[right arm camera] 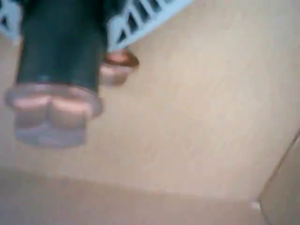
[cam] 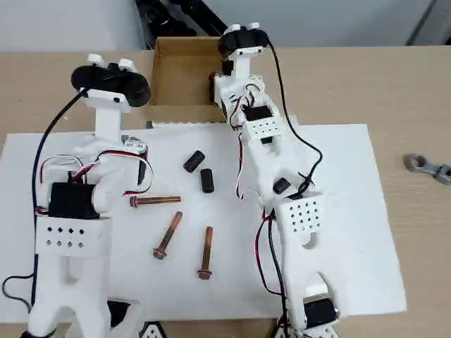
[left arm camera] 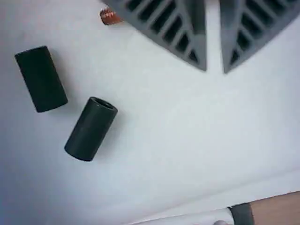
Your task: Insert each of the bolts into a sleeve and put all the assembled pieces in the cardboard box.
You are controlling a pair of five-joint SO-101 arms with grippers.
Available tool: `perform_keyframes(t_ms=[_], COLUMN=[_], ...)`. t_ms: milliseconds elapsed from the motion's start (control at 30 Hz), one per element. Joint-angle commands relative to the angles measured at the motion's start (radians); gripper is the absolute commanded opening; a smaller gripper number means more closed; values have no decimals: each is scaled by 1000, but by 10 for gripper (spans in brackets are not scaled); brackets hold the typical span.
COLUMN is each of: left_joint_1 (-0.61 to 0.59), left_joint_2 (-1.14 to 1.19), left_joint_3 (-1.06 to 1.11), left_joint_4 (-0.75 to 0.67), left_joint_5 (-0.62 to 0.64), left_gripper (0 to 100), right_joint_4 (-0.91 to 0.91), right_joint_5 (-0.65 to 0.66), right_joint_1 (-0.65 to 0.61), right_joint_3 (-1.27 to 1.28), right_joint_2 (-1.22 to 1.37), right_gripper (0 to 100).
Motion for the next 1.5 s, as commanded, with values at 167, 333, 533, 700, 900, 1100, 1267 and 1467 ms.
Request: perform_keyframes(t_ms=[167,333,533,700,900,1100,1267,1467], left_joint_1=[3,3,-5,9,20,18,18,15], left_joint_2=[-21,-12,-12,-12,-12,-12,-11,-3], left_joint_3=[-4,-5,48,88,148,205,208,206], left_joint_4=[-17,-17,-17,46,115,123,123,129], left_joint_5=[9,158,328,364,509,555,557,559], left_gripper=[6,8,136,159,191,243,246,246], right_joint_4=[220,338,613,909,1043,1201,1250,1259], right_joint_5=[-12,-14,-14,-9,-14,-15,-14,-8], right_joint_1=[8,8,18,18,67,91,104,107], right_joint_3=[-189,-341,-638,-882,-875,-878,-876,-870], right_joint_2=[-27,-25,-25,-30,-101,-148,-245,-355], right_gripper=[256,256,240,47,35,35,9,5])
